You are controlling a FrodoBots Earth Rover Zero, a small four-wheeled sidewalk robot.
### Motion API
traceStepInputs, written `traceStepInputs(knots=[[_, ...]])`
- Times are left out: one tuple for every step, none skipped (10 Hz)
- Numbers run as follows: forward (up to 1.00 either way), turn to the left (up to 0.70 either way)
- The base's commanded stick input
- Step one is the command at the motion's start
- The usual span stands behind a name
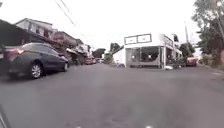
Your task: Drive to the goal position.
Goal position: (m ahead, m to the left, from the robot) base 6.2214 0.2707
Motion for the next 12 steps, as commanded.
traceStepInputs(knots=[[1.0,0.0],[1.0,0.0],[1.0,0.0],[1.0,0.0],[1.0,0.0],[1.0,0.0],[1.0,0.0],[1.0,0.0],[1.0,0.0],[1.0,0.0],[1.0,0.0],[1.0,0.0]])
